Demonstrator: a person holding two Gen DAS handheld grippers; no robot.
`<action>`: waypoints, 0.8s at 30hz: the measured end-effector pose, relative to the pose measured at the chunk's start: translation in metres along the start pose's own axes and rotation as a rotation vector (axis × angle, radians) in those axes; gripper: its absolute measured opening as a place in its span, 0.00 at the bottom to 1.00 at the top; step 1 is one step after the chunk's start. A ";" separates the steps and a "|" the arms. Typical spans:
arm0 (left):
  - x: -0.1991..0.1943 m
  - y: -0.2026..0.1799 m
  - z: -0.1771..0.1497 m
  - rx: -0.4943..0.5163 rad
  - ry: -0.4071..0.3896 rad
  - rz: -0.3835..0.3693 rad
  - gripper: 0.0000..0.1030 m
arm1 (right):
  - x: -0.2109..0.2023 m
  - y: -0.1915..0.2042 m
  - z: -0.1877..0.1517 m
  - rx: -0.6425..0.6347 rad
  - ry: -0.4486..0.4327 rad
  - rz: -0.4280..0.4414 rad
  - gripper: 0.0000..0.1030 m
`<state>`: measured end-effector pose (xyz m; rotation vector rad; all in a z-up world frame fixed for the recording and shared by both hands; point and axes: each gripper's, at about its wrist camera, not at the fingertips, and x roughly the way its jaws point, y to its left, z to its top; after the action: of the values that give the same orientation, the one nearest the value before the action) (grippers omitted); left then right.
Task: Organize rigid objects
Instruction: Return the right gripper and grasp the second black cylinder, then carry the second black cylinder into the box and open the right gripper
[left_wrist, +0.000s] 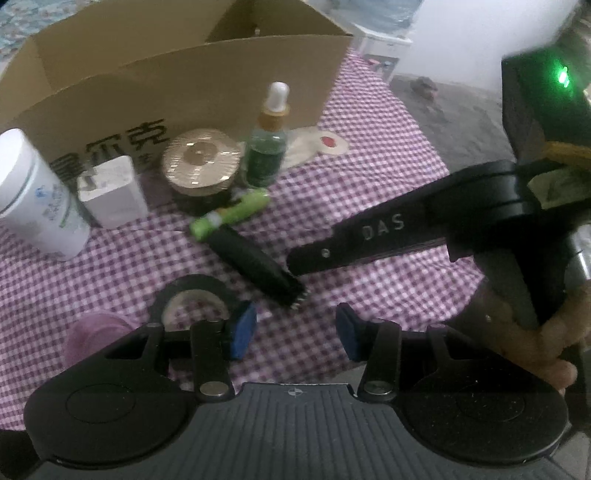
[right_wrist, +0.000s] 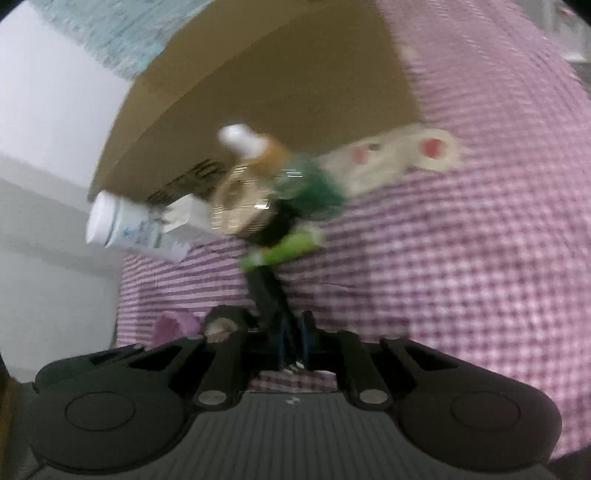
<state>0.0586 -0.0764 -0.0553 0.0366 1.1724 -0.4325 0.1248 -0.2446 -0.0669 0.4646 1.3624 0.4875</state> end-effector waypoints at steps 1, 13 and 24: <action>0.002 -0.003 0.001 0.009 0.005 -0.007 0.46 | -0.003 -0.009 -0.003 0.034 -0.001 0.003 0.06; 0.020 -0.005 0.010 0.001 0.040 0.024 0.46 | -0.023 -0.046 -0.009 0.206 -0.053 0.176 0.10; 0.031 0.005 0.022 -0.050 0.065 0.029 0.46 | 0.018 -0.021 0.021 0.139 0.032 0.179 0.22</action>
<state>0.0897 -0.0869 -0.0758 0.0240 1.2445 -0.3790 0.1492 -0.2518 -0.0898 0.6994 1.3972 0.5511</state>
